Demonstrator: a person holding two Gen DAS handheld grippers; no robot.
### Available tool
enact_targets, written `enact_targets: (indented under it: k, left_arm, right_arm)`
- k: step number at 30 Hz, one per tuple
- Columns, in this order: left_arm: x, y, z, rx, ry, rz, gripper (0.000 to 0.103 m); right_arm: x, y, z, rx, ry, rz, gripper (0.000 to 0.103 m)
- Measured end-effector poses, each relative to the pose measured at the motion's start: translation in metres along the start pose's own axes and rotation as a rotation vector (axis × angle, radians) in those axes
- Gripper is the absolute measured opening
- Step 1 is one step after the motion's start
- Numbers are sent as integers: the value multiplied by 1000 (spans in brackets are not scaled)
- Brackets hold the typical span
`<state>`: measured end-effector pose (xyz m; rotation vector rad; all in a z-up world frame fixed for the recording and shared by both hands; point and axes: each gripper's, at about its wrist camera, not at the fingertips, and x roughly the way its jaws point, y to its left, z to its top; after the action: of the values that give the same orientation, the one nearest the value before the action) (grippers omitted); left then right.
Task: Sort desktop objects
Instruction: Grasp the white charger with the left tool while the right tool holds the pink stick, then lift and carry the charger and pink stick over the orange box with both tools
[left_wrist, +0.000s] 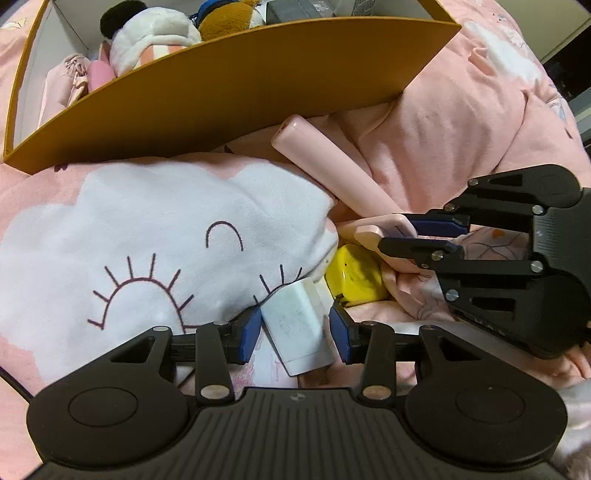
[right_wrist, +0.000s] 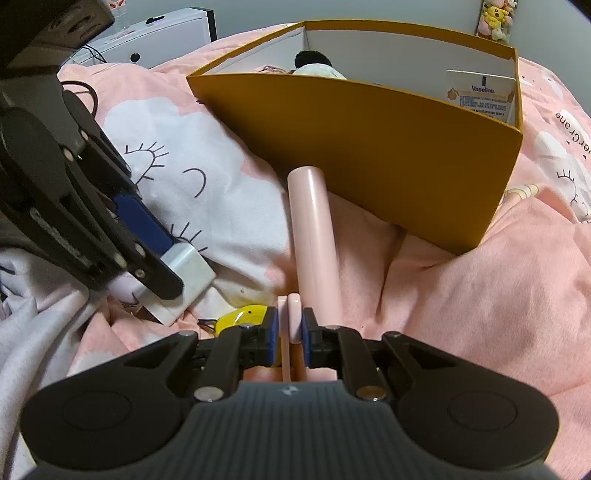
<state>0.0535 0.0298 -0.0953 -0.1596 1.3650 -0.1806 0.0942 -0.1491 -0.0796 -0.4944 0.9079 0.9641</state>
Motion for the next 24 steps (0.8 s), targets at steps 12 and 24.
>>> enact_targets:
  k: [12, 24]
  left_arm:
    - [19, -25, -6, 80, -25, 86, 48]
    - [-2, -24, -8, 62, -53, 66, 42]
  right_arm:
    - [3, -5, 0, 30, -15, 7, 14]
    - [0, -9, 0, 70, -41, -8, 14]
